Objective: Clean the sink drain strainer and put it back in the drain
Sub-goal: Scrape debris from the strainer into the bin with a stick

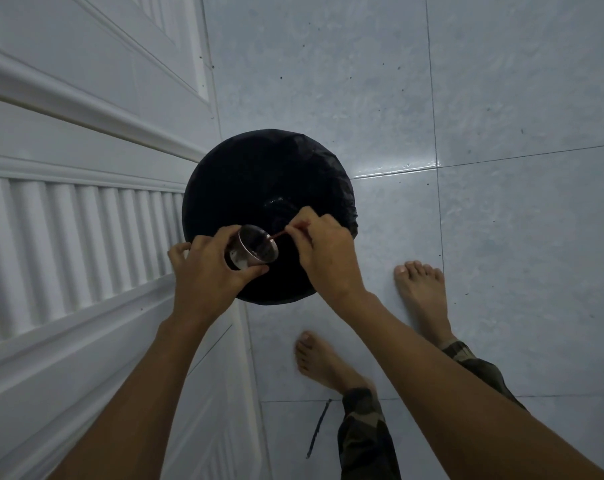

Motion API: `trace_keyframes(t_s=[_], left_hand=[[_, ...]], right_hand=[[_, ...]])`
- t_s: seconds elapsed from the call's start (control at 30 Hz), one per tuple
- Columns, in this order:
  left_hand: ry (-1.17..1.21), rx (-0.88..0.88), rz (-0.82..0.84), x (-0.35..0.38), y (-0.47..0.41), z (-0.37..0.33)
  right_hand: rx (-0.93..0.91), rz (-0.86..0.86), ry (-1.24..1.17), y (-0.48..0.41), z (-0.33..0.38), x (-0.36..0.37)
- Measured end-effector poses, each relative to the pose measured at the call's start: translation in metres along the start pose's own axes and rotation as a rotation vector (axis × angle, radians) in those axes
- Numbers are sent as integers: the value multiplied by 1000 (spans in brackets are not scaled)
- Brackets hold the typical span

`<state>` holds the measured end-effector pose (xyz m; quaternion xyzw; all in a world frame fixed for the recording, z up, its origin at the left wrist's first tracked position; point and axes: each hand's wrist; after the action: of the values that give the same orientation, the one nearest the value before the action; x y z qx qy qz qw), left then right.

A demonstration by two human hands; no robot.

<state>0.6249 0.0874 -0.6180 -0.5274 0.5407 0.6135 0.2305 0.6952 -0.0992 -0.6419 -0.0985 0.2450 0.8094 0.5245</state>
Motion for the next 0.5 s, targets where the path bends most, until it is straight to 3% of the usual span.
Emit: trace_keyframes(t_s=[0.07, 0.2, 0.37, 0.5], left_hand=[[-25, -20, 19, -1, -2, 3], [41, -31, 63, -2, -4, 5], [25, -57, 119, -3, -8, 9], [79, -33, 151, -2, -9, 9]], right_hand=[[-25, -67, -60, -1, 3, -1], [-61, 128, -41, 12, 10, 12], [-6, -62, -73, -2, 0, 1], [-52, 166, -12, 7, 4, 14]])
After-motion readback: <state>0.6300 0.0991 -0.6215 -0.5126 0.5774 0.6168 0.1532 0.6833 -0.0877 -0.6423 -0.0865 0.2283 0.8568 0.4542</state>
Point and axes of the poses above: each hand's wrist, its own y-axis away from the middle knuckle, its own x-axis out of the palm, z = x × y, and after that the axes turned 9 degrees about -y, right-handed
